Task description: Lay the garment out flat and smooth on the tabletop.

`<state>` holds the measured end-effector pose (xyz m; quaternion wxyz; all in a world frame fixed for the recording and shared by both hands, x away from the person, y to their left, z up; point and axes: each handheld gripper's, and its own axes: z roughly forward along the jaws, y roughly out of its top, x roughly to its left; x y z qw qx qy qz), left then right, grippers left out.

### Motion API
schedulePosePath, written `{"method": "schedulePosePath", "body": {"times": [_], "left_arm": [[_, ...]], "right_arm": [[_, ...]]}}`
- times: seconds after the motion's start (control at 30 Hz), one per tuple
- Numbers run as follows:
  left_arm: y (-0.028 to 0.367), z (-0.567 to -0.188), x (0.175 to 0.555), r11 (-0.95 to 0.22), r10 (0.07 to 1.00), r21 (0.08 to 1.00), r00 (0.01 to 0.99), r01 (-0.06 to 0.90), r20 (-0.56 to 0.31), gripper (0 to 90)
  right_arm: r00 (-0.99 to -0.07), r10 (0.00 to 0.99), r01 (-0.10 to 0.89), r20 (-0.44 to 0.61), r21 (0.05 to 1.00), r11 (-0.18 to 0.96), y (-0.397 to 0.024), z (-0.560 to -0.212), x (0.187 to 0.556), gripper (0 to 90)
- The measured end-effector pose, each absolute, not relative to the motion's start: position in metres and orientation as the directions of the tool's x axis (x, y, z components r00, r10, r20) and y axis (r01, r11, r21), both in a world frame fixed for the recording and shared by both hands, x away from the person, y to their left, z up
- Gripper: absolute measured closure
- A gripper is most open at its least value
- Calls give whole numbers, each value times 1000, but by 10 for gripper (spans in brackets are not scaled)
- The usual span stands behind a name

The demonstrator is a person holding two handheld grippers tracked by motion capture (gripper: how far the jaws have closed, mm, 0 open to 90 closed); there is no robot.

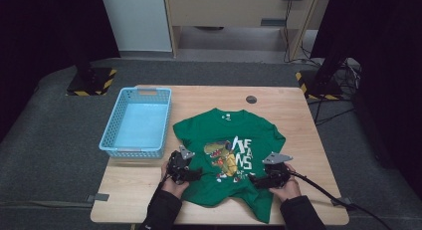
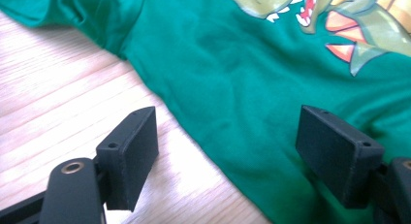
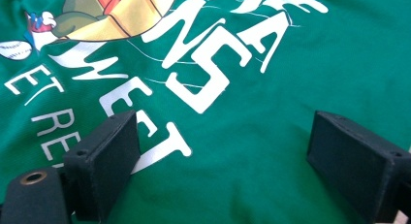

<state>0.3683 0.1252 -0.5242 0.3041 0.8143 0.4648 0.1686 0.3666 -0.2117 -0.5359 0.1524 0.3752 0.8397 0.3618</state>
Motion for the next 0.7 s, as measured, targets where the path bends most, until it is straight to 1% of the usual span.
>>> {"method": "schedulePosePath", "body": {"times": [0.4, 0.6, 0.7], "left_arm": [[141, -523, 368, -372, 872, 638, 489, 675, -9, 220], [143, -522, 369, -373, 872, 633, 489, 678, -9, 217], [143, -518, 367, -383, 865, 623, 501, 682, -16, 241]], "right_arm": [[-728, 686, 488, 18, 716, 499, -233, -535, 372, 113], [-728, 686, 489, 19, 715, 500, -237, -535, 373, 113], [-716, 698, 511, 26, 701, 497, -237, -533, 373, 118]]}}
